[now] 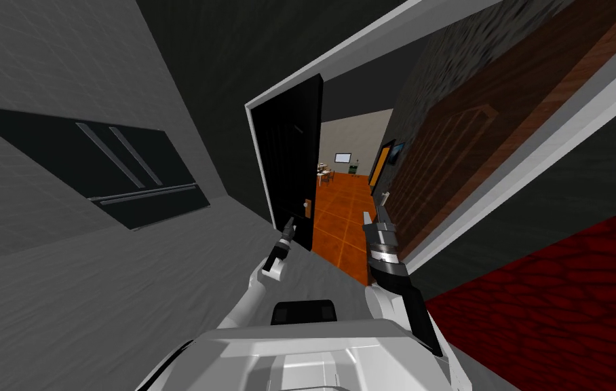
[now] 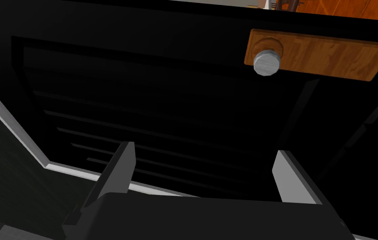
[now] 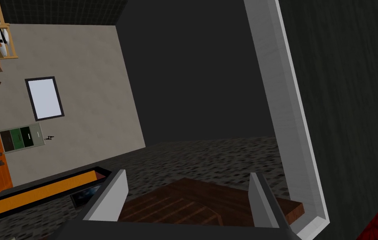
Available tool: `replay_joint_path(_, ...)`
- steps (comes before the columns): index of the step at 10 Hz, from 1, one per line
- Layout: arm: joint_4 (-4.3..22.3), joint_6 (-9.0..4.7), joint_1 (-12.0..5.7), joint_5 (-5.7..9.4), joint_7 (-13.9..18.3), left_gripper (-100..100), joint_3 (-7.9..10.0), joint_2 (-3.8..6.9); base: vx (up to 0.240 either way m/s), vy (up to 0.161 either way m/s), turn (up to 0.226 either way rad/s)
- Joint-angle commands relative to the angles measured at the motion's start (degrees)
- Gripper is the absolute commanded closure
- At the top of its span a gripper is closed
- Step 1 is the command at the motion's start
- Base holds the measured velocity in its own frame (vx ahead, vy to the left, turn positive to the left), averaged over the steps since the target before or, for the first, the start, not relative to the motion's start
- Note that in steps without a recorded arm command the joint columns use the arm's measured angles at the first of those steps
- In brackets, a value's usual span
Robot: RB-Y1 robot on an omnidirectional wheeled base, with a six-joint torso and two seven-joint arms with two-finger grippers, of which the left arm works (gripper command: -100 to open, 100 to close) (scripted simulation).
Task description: Push the door open
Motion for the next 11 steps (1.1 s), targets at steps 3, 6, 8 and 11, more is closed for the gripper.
replay_joint_path(3, 4.13, 0.20, -2.79, 0.84, -0.21, -100, -1.09, -0.40, 0.082, 0.067, -0.062)
replay_joint_path(6, 9.38, 0.37, -6.23, 1.88, -0.52, -100, -2.54, -1.11, 0.109, 0.104, -0.097)
replay_joint_path(8, 11.40, 0.44, -7.55, 2.28, -0.64, -100, -3.10, -1.43, 0.098, 0.107, -0.069)
replay_joint_path(11, 15.89, 0.59, -10.50, 3.17, -0.91, -100, -4.34, -2.32, 0.098, 0.094, -0.083)
